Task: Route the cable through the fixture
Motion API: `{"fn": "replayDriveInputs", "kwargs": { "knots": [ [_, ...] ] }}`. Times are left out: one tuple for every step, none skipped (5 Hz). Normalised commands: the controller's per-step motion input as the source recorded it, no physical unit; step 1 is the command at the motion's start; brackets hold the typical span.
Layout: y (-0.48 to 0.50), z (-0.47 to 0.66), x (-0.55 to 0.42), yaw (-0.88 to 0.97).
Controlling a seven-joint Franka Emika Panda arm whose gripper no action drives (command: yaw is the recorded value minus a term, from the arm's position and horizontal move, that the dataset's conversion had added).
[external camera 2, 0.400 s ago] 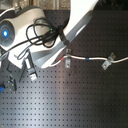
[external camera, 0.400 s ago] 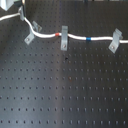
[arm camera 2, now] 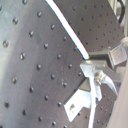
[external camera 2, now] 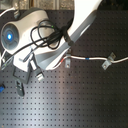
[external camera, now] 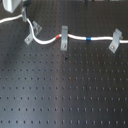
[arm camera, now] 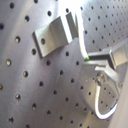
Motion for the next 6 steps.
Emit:
{"fn": "replayDriveInputs", "kwargs": {
  "knots": [
    [-0.018, -0.03, 0.145, -0.63],
    [0.082, -0.12, 0.188, -0.64],
    [0.005, -0.03, 0.065, -0.73],
    [-0.002, 0.0, -0.122, -0.52],
    [0.038, 0.02, -0.288, -0.21],
    [0.01, 0.19, -0.46, 0.06]
  ]
}}
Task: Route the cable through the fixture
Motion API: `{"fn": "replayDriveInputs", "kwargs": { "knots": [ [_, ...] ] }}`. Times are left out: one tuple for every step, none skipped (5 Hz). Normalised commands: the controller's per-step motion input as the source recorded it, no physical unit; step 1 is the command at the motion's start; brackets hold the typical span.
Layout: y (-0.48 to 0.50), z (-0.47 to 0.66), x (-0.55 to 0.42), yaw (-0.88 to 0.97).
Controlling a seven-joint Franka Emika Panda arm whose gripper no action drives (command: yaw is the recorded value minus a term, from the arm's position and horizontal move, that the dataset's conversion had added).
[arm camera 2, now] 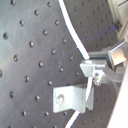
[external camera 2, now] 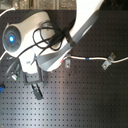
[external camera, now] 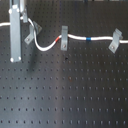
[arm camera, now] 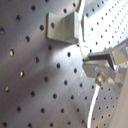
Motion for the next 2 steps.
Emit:
{"fn": "replayDriveInputs", "kwargs": {
  "knots": [
    [-0.077, 0.46, -0.479, 0.09],
    [-0.08, 0.31, -0.391, 0.12]
  ]
}}
